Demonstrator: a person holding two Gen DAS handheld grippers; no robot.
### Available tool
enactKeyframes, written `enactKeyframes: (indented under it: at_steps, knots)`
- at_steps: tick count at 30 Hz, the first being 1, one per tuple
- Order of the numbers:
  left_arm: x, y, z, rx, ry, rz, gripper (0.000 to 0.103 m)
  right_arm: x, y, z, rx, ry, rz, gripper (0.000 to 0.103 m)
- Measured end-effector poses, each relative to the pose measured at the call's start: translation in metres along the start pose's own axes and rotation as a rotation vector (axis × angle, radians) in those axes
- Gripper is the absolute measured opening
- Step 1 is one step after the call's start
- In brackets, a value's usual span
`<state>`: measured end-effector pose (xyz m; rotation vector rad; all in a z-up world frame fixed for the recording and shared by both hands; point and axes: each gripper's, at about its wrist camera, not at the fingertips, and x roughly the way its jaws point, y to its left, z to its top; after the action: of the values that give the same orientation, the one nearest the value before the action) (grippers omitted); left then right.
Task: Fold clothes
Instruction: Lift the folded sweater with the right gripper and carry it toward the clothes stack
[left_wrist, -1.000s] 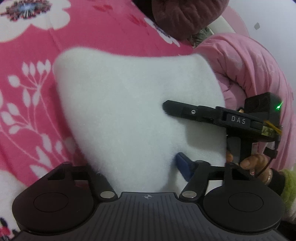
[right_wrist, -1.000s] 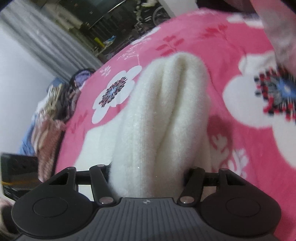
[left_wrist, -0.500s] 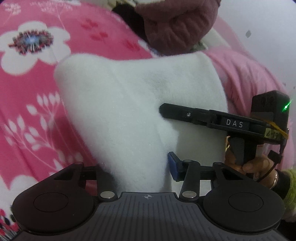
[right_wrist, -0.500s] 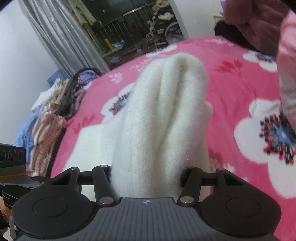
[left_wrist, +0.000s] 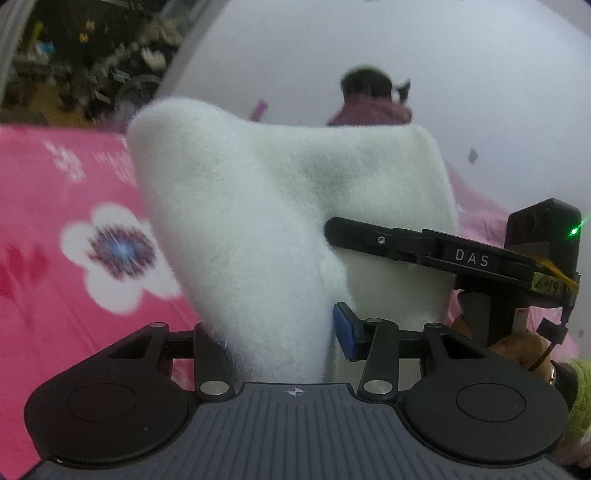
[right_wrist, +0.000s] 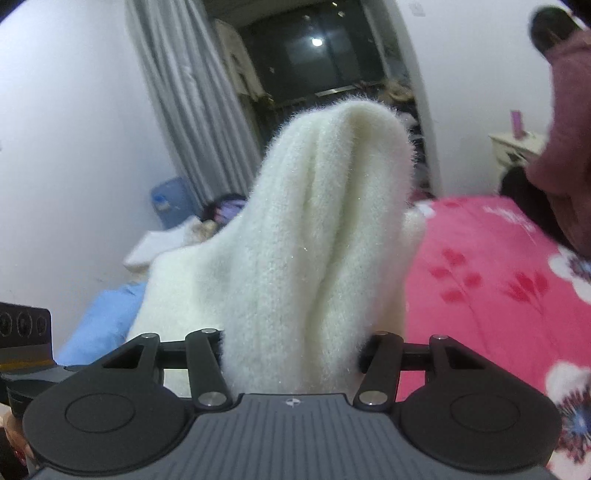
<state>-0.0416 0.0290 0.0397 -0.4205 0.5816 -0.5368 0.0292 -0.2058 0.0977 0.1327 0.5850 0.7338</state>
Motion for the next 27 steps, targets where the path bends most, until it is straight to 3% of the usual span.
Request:
enactKeyframes:
  at_steps: [9, 16, 21, 27]
  knots:
    - [-0.131, 0.018, 0.055, 0.016, -0.097, 0.187, 0.044, 0.041, 0.098, 0.053, 0.069, -0.005, 0.252, 0.056]
    - [-0.211, 0.061, 0.088, -0.062, -0.176, 0.397, 0.044, 0.123, 0.172, 0.075, 0.178, 0.062, 0.466, 0.056]
    - [-0.235, 0.101, 0.096, -0.168, -0.177, 0.477, 0.043, 0.194, 0.209, 0.078, 0.246, 0.152, 0.567, 0.056]
    - [-0.228, 0.151, 0.098, -0.274, -0.157, 0.496, 0.041, 0.259, 0.223, 0.069, 0.298, 0.259, 0.564, 0.056]
